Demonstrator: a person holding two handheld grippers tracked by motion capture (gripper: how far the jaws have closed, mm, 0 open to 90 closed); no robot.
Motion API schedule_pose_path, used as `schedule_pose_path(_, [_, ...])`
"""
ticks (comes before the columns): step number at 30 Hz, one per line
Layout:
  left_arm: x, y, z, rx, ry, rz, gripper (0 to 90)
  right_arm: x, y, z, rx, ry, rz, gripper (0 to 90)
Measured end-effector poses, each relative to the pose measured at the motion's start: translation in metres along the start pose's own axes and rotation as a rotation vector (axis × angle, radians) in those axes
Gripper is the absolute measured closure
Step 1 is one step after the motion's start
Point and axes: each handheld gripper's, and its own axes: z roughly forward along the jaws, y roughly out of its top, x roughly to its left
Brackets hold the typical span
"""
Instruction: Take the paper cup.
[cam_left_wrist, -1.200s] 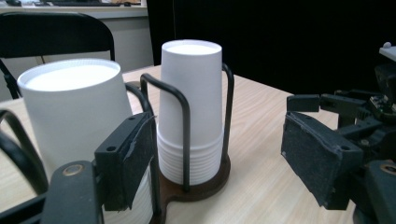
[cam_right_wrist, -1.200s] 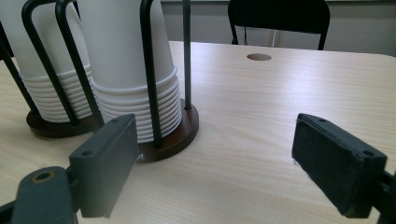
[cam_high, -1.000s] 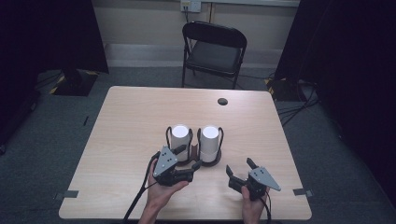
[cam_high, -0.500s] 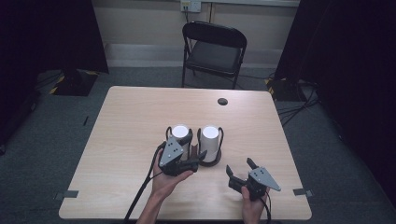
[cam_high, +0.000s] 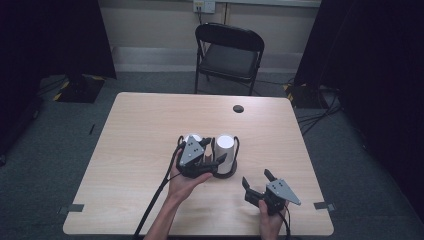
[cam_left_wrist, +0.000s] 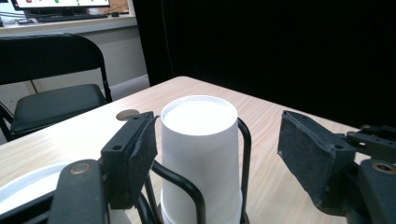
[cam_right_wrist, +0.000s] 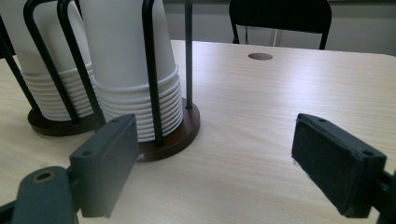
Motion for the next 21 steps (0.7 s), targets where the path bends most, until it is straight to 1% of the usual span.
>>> schedule_pose_path(7, [0.004,0.006,0.012,0.002,-0.018,0.006,27.5,0.0,0.0,0.0,-0.004,0.001,0.001,14.1])
schedule_pose_path(8, [0.005,0.006,0.014,0.003,-0.016,0.0,27.5,0.0,0.0,0.0,-0.005,0.002,0.001,14.1])
schedule_pose_path(10, [0.007,0.007,0.018,0.004,-0.018,0.0,27.6,0.0,0.0,0.0,-0.005,0.003,0.001,14.1])
schedule_pose_path(12, [0.009,0.007,0.023,0.013,-0.02,-0.006,27.4,0.0,0.0,0.0,-0.005,0.003,0.001,14.1])
schedule_pose_path(17, [0.009,0.008,0.033,0.021,-0.021,0.001,27.1,0.0,0.0,0.0,-0.005,0.005,0.0,14.2])
schedule_pose_path(20, [0.009,0.008,0.036,0.021,-0.021,-0.004,27.0,0.0,0.0,0.0,-0.006,0.007,0.0,14.2])
schedule_pose_path(21, [0.009,0.009,0.037,0.024,-0.016,0.004,26.9,0.0,0.0,0.0,-0.007,0.007,-0.001,14.2])
